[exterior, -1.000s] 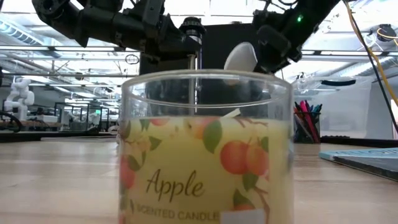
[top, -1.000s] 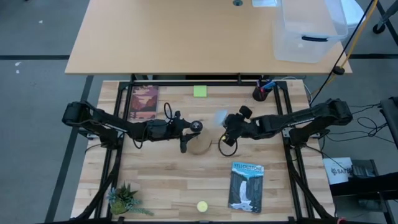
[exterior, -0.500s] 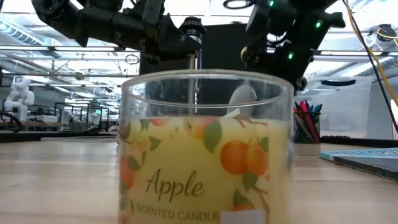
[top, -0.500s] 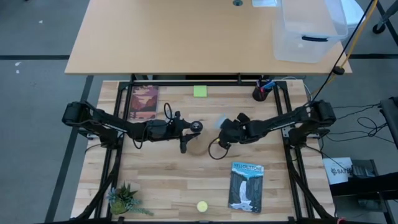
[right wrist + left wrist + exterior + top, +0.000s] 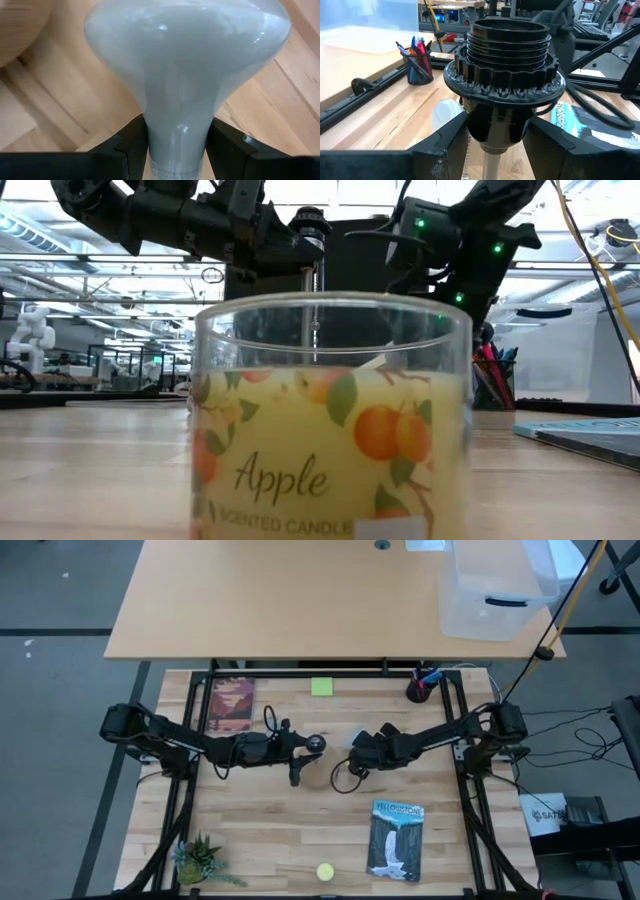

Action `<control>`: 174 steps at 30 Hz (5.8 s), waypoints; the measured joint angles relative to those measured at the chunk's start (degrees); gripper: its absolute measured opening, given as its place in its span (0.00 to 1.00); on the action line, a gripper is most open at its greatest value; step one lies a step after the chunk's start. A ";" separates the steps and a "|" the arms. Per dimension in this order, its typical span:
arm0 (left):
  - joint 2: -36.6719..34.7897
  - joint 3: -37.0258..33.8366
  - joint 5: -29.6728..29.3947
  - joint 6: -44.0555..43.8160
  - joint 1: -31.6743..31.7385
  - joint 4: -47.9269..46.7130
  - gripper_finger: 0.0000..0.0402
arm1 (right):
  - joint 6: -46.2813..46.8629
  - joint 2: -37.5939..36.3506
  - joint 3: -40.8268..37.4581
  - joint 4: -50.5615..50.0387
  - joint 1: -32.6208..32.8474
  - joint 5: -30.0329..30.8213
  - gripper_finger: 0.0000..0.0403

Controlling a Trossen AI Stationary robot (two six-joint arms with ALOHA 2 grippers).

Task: Screw lightbulb
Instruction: Remove the lightbulb from the lamp, then return to Home Position

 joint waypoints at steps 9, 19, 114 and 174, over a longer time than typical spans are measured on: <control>0.00 0.00 -0.34 -2.01 0.13 -0.74 0.44 | 2.70 0.00 0.00 -1.29 -2.14 -0.26 0.41; -0.04 0.02 -0.52 -3.11 0.11 -3.43 0.51 | 4.27 0.00 0.00 -1.14 -4.01 -1.61 0.41; -33.12 -27.20 -4.72 -7.24 -7.61 -2.43 0.56 | -6.58 -0.09 -0.02 -2.27 -7.09 -8.24 0.48; -83.17 -27.47 -11.91 5.91 -7.98 -52.38 0.00 | -50.39 -93.37 -48.55 32.22 13.37 -2.40 0.00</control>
